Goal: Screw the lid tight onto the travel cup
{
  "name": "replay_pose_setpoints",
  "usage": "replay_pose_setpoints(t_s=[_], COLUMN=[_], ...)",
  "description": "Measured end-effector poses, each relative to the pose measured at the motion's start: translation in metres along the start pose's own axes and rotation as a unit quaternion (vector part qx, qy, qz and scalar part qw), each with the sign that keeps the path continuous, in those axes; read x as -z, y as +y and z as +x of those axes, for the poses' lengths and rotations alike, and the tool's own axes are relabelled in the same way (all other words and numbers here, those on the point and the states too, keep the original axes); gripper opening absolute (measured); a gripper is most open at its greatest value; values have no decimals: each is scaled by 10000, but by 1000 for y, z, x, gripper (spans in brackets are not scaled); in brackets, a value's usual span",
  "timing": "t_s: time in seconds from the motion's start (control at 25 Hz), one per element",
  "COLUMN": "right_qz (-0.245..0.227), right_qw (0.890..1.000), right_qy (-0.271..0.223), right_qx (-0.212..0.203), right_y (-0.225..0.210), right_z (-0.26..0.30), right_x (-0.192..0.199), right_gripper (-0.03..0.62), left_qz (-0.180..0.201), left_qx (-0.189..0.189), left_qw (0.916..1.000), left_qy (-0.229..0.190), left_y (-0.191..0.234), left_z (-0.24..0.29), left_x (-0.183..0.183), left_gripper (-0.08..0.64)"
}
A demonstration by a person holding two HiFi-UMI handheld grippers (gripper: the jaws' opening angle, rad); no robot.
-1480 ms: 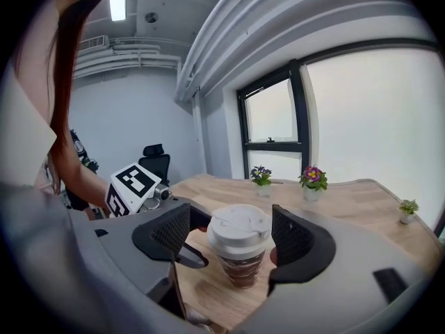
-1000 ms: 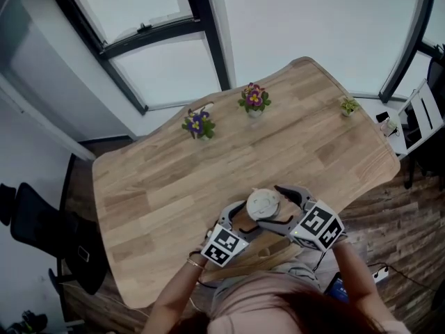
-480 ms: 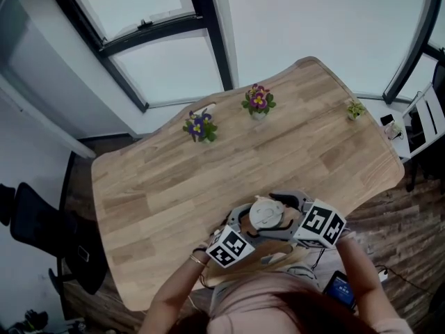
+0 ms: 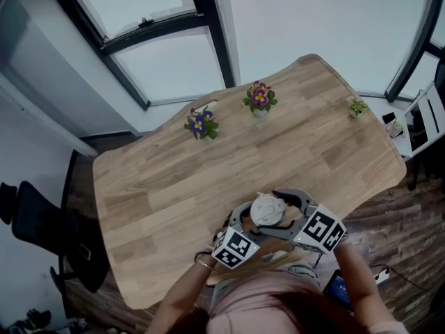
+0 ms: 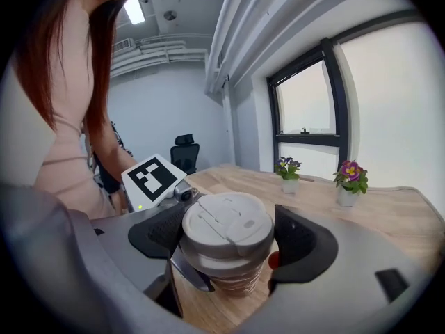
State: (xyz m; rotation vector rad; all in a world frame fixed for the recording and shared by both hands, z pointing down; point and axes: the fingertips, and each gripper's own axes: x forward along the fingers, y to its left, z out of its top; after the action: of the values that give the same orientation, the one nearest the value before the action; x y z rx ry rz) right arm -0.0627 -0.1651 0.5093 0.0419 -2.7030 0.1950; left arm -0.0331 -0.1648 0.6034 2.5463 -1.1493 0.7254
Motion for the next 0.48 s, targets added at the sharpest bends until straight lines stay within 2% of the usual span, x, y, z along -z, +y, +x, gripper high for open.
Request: replay_pose_setpoints(t_s=[0.16,0.48], right_qz=[-87,156], right_qw=[9992,9950], right_qy=[-91,-373], right_qx=[367,919], right_y=[-3,-5], right_z=[0,-2], right_x=[-1,0], right_gripper=[374,374], left_qz=[-193,-439], left_qx=[-312,-733], left_qw=[9993,9963], left_qy=[-58,-107], left_y=[2,4], left_z=[1,1], left_x=[-2,-2], left_gripper=[353,353])
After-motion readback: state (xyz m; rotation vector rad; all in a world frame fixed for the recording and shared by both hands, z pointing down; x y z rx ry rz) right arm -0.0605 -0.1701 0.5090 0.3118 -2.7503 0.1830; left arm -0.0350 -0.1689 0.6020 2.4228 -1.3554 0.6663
